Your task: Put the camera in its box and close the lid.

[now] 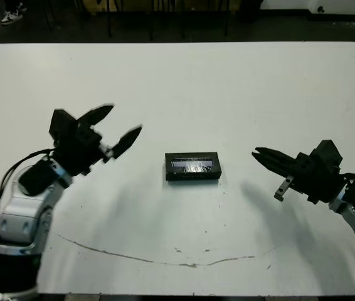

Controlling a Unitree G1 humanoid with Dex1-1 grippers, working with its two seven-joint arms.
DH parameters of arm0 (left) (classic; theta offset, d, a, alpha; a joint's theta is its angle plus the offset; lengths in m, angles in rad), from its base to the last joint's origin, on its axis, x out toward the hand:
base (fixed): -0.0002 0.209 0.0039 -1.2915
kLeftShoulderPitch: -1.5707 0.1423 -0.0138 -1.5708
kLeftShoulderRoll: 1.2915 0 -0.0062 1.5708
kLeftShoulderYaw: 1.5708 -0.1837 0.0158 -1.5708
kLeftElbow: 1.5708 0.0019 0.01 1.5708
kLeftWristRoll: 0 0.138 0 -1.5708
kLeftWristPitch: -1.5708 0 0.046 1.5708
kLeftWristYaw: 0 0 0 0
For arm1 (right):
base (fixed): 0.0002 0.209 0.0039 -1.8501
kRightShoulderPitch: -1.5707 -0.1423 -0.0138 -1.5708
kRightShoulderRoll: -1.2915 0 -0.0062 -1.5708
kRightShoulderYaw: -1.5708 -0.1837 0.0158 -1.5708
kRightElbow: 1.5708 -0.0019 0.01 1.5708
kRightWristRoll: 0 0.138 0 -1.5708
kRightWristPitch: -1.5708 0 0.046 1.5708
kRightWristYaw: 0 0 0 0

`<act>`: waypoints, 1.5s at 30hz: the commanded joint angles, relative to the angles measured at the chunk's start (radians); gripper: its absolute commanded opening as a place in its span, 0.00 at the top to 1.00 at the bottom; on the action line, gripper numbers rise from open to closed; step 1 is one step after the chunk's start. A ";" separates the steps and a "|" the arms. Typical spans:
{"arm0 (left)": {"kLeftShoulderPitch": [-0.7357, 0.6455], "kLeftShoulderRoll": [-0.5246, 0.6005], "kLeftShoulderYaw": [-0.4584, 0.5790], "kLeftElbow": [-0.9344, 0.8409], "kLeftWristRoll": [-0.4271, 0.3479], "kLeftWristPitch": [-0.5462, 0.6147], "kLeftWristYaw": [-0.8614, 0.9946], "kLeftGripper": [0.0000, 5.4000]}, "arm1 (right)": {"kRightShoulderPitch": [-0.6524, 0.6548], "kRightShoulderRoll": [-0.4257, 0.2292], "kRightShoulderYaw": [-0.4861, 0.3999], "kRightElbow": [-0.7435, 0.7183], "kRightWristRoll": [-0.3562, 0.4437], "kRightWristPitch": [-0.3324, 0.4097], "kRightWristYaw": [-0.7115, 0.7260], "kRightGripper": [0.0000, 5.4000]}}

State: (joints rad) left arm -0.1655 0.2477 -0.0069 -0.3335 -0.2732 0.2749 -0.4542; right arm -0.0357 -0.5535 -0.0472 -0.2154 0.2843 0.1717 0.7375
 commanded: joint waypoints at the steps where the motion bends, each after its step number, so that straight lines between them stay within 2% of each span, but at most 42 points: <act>1: -0.017 -0.045 -0.061 -0.047 0.017 0.079 0.068 0.53 | 0.015 0.003 -0.015 -0.011 -0.001 0.035 -0.033 1.00; 4: -0.047 -0.067 -0.115 -0.082 0.015 0.173 0.105 0.64 | 0.025 0.038 -0.032 -0.029 0.005 0.056 -0.096 1.00; 7: -0.093 -0.092 -0.180 -0.083 0.012 0.257 0.118 0.75 | 0.043 0.107 -0.061 -0.051 0.018 0.088 -0.206 1.00; 11: -0.119 -0.140 -0.254 -0.025 0.036 0.272 0.139 0.89 | 0.051 0.160 -0.080 -0.084 0.018 0.134 -0.312 1.00; 14: -0.121 -0.182 -0.309 0.031 0.072 0.298 0.174 0.99 | 0.049 0.166 -0.081 -0.083 0.018 0.127 -0.322 1.00; 17: -0.121 -0.206 -0.365 0.094 0.122 0.349 0.210 1.00 | 0.052 0.163 -0.078 -0.098 0.013 0.140 -0.331 1.00; 21: -0.085 -0.199 -0.414 0.175 0.161 0.356 0.202 1.00 | 0.059 0.162 -0.076 -0.116 0.013 0.150 -0.336 1.00; 26: -0.028 -0.173 -0.448 0.183 0.189 0.390 0.193 1.00 | 0.059 0.168 -0.073 -0.105 0.021 0.136 -0.326 1.00; 30: 0.001 -0.178 -0.424 0.199 0.181 0.422 0.197 1.00 | 0.060 0.166 -0.067 -0.101 0.018 0.129 -0.317 1.00; 35: 0.020 -0.175 -0.387 0.250 0.185 0.428 0.211 1.00 | 0.067 0.163 -0.069 -0.123 0.022 0.167 -0.329 1.00; 39: 0.019 -0.181 -0.335 0.288 0.170 0.447 0.227 1.00 | 0.073 0.158 -0.060 -0.122 0.009 0.153 -0.318 1.00; 44: 0.062 -0.167 -0.262 0.247 0.133 0.381 0.204 1.00 | 0.080 0.164 -0.052 -0.129 0.010 0.148 -0.315 1.00; 45: 0.083 -0.153 -0.256 0.223 0.137 0.320 0.190 1.00 | 0.083 0.165 -0.050 -0.138 0.009 0.153 -0.320 1.00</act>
State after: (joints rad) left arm -0.1736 0.0399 -0.2835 -0.1481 -0.1554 0.5812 -0.2629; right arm 0.0328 -0.3890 -0.1031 -0.3449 0.3007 0.3140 0.4206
